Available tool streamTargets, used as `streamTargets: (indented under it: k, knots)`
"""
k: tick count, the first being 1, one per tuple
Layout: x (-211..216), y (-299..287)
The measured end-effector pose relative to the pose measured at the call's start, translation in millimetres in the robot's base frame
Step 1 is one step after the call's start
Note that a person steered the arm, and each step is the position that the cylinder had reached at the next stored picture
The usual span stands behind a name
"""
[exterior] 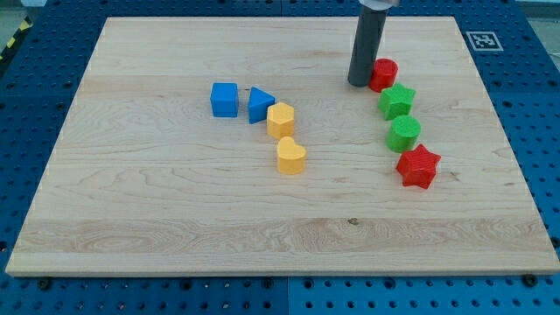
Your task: Place the blue cube horizontally left to the red circle
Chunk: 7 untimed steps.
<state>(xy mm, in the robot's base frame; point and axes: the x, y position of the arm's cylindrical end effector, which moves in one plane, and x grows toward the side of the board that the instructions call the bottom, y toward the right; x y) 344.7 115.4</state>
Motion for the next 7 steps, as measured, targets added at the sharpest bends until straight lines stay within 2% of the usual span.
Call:
streamTargets:
  k: [2,5,7]
  knots:
    - [-2.4,9.2]
    - [-12.7,-63.7]
    - [-12.6,-65.1]
